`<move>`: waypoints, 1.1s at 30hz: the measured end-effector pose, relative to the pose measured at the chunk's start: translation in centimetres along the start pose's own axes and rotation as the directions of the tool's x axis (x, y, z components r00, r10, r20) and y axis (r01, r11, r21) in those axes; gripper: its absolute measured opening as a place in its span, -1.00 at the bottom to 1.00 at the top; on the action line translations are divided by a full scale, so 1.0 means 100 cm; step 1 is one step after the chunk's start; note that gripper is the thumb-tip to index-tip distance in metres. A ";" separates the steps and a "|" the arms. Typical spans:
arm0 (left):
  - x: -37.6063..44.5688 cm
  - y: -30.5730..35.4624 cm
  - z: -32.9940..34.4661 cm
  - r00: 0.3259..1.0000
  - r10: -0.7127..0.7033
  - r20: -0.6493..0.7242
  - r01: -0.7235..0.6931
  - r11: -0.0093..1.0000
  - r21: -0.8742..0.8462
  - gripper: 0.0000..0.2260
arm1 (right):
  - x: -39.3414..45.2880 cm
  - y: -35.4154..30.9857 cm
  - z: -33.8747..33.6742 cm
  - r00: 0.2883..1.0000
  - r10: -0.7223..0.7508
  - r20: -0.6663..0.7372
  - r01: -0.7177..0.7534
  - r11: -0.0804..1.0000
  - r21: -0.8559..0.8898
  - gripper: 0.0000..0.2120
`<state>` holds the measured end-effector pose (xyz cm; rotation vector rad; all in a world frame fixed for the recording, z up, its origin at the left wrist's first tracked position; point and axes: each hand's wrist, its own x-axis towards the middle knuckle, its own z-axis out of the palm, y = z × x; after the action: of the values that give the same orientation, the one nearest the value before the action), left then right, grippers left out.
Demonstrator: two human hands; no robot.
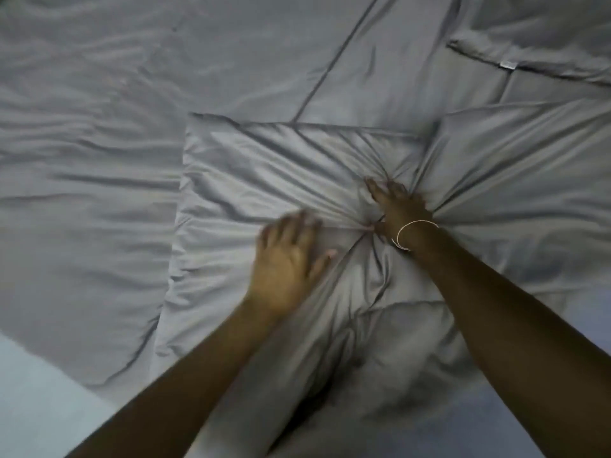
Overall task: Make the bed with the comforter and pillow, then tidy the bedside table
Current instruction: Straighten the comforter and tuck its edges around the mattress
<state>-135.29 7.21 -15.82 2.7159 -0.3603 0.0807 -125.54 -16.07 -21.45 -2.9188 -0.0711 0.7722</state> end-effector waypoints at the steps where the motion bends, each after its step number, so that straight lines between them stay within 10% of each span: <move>1: 0.020 -0.018 0.003 0.985 -0.168 0.046 0.162 0.981 0.107 -0.30 | -0.007 0.002 0.000 0.999 -0.008 -0.033 0.007 1.000 -0.011 -0.21; 5: 0.040 -0.052 0.035 0.834 -0.487 0.257 0.409 0.860 0.304 -0.01 | -0.052 0.022 0.006 0.991 -0.017 -0.136 0.020 0.999 0.025 -0.45; 10: 0.017 -0.001 0.058 0.968 -0.182 0.175 0.115 0.936 0.334 -0.36 | -0.111 0.049 0.039 0.962 0.045 -0.269 -0.042 0.999 0.016 -0.64; 19: -0.100 0.142 0.045 0.997 0.076 0.028 -0.076 0.997 -0.006 -0.52 | -0.297 0.159 0.074 0.852 0.137 -0.505 -0.067 0.986 0.155 -0.69; 33: -0.321 0.362 0.094 0.904 0.010 0.428 0.143 0.935 -0.324 -0.33 | -0.547 0.285 0.170 0.892 0.368 -0.263 -0.147 0.786 0.601 -0.70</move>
<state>-175.69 -20.92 -14.16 2.3668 -0.3605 -0.5540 -181.10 -46.68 -13.03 -2.4460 0.5258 0.1907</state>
